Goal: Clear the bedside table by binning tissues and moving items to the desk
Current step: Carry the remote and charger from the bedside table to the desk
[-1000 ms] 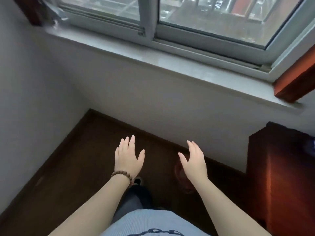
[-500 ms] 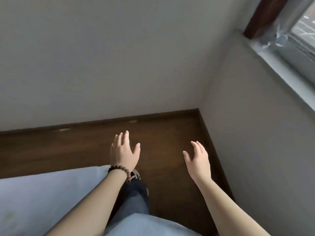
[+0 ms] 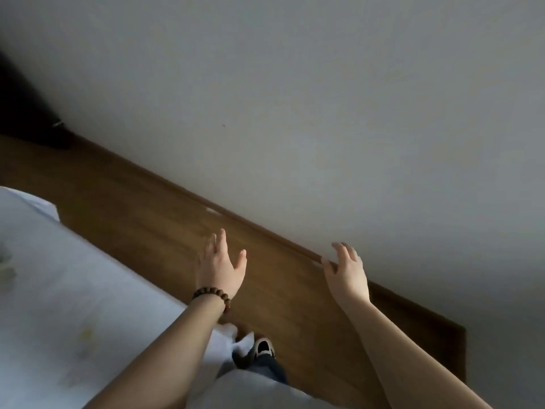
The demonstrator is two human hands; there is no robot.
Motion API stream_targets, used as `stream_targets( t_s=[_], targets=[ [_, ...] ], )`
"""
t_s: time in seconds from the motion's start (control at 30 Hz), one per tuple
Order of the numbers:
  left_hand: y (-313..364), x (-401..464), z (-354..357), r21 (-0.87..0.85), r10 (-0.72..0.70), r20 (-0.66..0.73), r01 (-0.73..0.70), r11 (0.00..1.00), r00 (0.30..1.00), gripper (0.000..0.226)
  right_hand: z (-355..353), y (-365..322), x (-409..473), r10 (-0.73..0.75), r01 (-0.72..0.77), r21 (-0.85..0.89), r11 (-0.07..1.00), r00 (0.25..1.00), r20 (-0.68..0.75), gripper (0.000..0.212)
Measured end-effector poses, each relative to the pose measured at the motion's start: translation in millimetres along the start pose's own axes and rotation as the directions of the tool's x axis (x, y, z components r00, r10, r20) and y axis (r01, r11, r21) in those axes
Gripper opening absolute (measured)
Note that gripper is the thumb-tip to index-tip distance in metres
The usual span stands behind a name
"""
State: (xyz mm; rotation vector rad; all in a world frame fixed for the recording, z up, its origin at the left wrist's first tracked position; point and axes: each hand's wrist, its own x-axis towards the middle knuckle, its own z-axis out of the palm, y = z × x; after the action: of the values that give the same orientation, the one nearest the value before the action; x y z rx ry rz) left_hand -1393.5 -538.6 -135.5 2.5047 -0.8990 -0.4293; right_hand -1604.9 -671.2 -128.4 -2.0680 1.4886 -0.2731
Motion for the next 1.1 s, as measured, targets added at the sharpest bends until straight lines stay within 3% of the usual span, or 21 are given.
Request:
stream_targets(
  t_s=[0.2,0.4,0.67,0.93,1.1],
  targets=[
    [-18.4,88.0,-38.3,-0.002,-0.140,-0.111,0.140,0.990,0.984,0.072,20.7,-102.5,109.4,-0.219,0.221,-0.005,0.975,0.971,0.096,0.047],
    [-51.5,159.5,-53.8,-0.083,-0.332,-0.180,0.322,0.943,0.926,0.074,65.6,-184.0,205.7,-0.406,0.421,-0.013,0.907,0.884,0.232,0.048],
    [-89.2,275.8,-89.6,-0.236,-0.591,-0.306,0.542,0.807,0.747,0.072,139.8,-316.9,342.0,-0.612,0.654,0.037,0.756,0.685,0.395,0.046],
    [-143.8,360.7,-151.4,-0.295,-0.719,-0.421,0.665,0.686,0.553,0.070,220.5,-450.7,414.4,-0.711,0.772,0.125,0.623,0.492,0.503,0.047],
    [-209.3,411.4,-183.4,-0.323,-0.765,-0.430,0.709,0.627,0.480,0.071,299.9,-531.7,433.6,-0.739,0.820,0.166,0.549,0.383,0.555,0.046]
  ],
)
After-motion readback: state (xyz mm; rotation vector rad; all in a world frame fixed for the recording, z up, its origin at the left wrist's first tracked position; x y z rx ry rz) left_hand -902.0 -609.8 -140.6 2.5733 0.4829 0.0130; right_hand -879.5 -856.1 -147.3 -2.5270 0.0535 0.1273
